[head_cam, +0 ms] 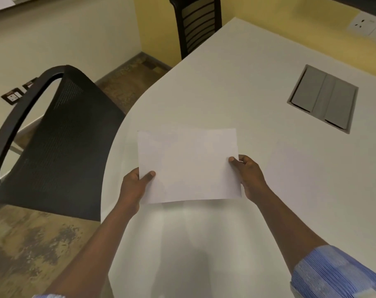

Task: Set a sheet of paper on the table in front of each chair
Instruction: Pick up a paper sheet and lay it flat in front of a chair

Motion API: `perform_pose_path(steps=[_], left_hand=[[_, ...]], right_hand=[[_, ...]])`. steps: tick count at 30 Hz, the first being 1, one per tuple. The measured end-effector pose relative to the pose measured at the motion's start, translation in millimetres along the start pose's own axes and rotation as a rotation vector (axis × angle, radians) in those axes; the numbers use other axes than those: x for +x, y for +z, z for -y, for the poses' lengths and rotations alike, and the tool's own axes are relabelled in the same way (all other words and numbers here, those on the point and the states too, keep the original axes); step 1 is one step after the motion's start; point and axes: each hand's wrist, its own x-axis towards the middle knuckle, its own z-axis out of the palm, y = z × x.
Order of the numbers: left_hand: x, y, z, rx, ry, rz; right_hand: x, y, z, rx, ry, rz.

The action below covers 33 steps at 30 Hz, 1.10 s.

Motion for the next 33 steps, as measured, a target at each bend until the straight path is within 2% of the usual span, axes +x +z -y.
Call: perform_pose_path(steps=[5,11,17,19,21,25,27,29,31,33], left_hand=[[26,-8,18,0.092,0.019,-0.112],[56,-15,32,0.329,0.031,-0.227],[68,-11,49,0.676,0.234,-0.371],[69,-9,55,0.801,0.312,-0.349],[70,-9,63,0.964,0.382,-0.249],[73,-10,78,1.191,0.423,-0.135],[73,-10,83,1.217,0.424,-0.143],[72,-12,87,1.223,0.433,-0.157],[73,-12,88,1.229,0.440,-0.168],[73,-11,89,1.231,0.445,-0.176]], right_hand=[[23,34,-18,-0.123,0.027,0.000],[51,67,-31,-0.241,0.046,-0.018],[74,87,-38,-0.296,0.068,-0.029],[79,90,-41,-0.297,0.075,-0.038],[82,92,-45,-0.280,0.087,-0.041],[84,99,-48,-0.306,0.069,-0.072],[78,101,-50,-0.350,-0.005,-0.145],[71,100,-55,-0.548,-0.225,-0.207],[63,99,-64,-0.791,-0.434,-0.154],[58,98,-77,-1.020,-0.543,-0.043]])
